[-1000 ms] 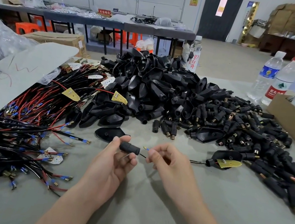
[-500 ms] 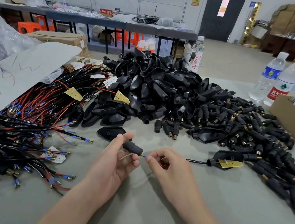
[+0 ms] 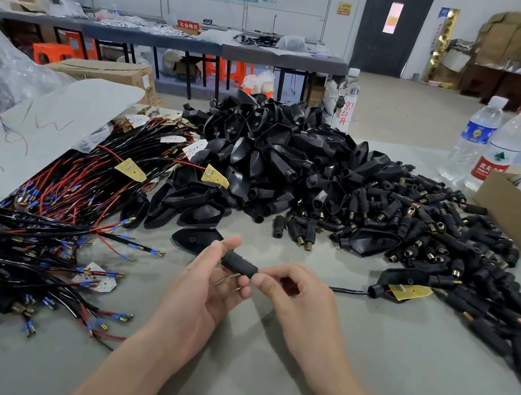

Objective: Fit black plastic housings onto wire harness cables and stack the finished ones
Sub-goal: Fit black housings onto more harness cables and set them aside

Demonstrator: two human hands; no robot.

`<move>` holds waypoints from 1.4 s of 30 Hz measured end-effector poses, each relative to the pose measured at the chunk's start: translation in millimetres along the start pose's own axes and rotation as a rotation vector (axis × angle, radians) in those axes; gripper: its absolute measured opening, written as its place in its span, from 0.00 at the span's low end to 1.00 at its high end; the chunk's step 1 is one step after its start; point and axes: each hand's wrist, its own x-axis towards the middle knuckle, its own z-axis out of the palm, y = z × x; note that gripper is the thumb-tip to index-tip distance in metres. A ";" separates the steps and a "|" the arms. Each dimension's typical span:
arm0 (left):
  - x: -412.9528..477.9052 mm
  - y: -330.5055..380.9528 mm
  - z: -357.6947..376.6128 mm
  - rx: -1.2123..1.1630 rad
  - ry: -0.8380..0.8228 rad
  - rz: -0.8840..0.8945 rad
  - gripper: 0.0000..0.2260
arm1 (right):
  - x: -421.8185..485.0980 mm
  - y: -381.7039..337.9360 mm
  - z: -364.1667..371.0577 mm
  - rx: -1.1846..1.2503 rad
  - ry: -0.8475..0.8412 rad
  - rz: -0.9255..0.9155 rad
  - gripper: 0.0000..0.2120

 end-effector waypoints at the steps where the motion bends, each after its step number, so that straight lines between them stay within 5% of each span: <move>1: 0.0 0.4 -0.4 0.003 0.002 0.003 0.13 | 0.0 -1.0 -1.9 0.036 -0.003 0.002 0.03; 15: 0.0 5.5 -2.2 -0.093 0.085 -0.054 0.14 | -3.9 -3.0 -13.8 -0.157 -0.163 -0.131 0.04; 25: -3.2 1.2 2.8 -0.037 0.029 -0.028 0.13 | -5.4 -0.3 -0.2 -0.215 -0.023 -0.122 0.03; 42: -3.7 5.8 1.7 -0.046 0.009 -0.046 0.13 | -5.0 3.4 -2.9 -0.179 -0.057 -0.194 0.05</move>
